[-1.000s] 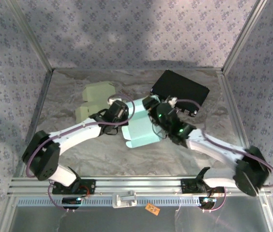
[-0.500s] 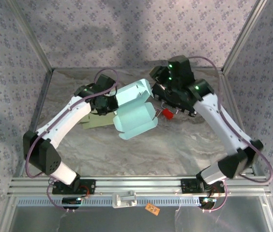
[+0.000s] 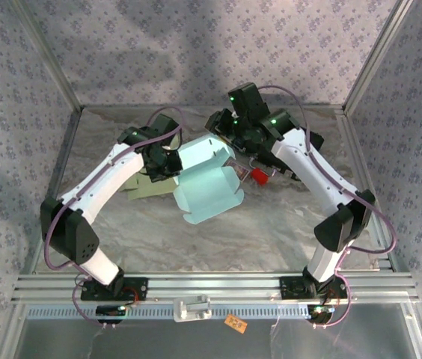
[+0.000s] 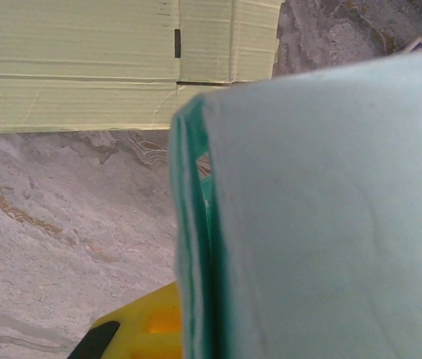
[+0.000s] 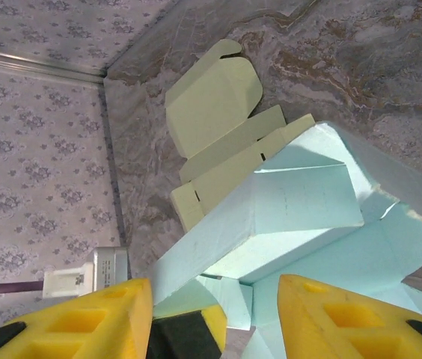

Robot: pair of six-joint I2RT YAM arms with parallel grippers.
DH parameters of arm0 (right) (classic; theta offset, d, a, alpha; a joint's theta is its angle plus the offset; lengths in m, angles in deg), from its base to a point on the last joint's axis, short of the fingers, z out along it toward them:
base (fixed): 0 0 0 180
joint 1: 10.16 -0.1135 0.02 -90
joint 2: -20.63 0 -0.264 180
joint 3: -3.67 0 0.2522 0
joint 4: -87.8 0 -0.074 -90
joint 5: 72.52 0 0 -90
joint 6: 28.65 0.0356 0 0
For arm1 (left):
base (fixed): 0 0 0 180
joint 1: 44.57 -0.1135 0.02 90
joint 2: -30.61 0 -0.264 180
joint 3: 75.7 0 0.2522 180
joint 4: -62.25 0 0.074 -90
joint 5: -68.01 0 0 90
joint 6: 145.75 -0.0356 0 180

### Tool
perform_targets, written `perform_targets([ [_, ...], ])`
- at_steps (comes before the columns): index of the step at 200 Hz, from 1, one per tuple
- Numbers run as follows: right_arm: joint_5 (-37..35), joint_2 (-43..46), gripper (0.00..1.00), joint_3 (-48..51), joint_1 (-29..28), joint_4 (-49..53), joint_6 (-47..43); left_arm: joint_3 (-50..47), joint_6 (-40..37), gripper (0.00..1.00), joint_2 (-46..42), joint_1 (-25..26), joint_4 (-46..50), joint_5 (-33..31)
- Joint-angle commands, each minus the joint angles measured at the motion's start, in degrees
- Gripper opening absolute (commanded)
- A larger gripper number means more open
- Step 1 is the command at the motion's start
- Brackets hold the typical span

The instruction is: Fold the paper box

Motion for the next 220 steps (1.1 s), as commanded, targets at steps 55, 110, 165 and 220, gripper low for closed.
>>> perform_targets([
  [55,1.5,-7.8,0.49,-5.25,1.9,2.97,-6.05,2.25,-0.19,0.0,0.63,-0.04,1.37,2.06],
  [110,3.58,-8.74,0.51,-6.55,-0.16,2.84,-6.12,2.78,-0.89,0.0,0.97,-0.04,1.24,2.39],
  [165,4.15,-5.21,0.53,-4.04,1.11,2.82,-6.37,2.78,-1.41,0.0,1.15,-0.13,1.17,2.72],
  [220,2.36,5.81,0.51,11.8,3.34,-0.76,-6.75,4.48,-2.4,0.0,2.2,-0.42,1.23,4.05],
])
